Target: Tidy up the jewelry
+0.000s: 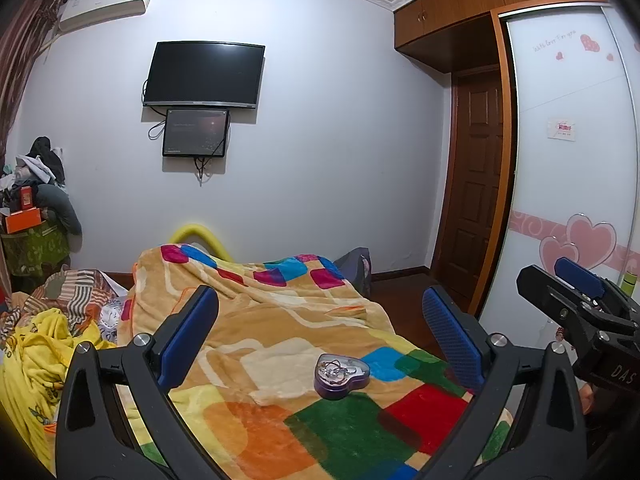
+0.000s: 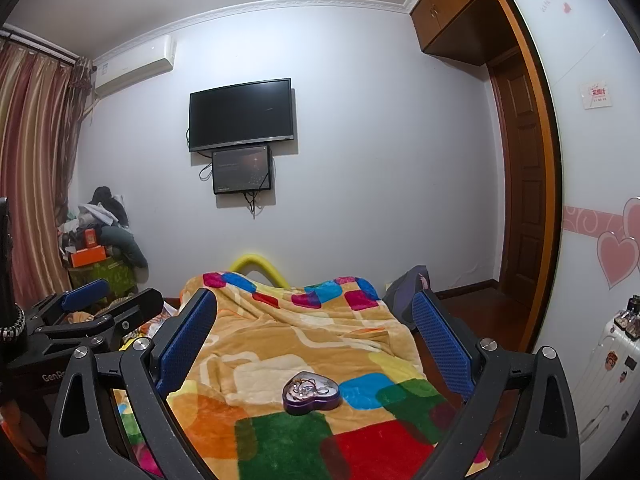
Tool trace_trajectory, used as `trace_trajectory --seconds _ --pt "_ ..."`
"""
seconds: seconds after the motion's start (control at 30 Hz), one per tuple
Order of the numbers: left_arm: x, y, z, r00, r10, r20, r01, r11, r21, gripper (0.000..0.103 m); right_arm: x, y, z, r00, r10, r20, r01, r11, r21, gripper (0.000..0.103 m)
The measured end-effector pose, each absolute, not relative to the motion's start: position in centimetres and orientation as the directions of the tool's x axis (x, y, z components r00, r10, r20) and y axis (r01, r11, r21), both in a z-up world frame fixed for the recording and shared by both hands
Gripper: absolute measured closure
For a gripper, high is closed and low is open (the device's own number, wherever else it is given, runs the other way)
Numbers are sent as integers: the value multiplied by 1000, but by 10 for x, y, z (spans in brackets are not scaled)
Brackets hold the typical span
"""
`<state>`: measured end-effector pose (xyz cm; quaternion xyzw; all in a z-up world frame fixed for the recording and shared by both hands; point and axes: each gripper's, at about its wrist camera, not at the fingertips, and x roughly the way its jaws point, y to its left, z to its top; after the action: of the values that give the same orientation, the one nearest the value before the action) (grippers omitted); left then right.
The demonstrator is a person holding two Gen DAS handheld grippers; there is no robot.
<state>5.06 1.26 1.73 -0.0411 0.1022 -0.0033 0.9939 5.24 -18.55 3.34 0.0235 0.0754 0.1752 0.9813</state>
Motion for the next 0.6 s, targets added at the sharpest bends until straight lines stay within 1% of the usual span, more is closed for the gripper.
trace_trajectory --seconds 0.6 --pt "49 6 18 978 -49 -202 37 997 -64 0 51 -186 34 929 343 -140 -335 939 76 6"
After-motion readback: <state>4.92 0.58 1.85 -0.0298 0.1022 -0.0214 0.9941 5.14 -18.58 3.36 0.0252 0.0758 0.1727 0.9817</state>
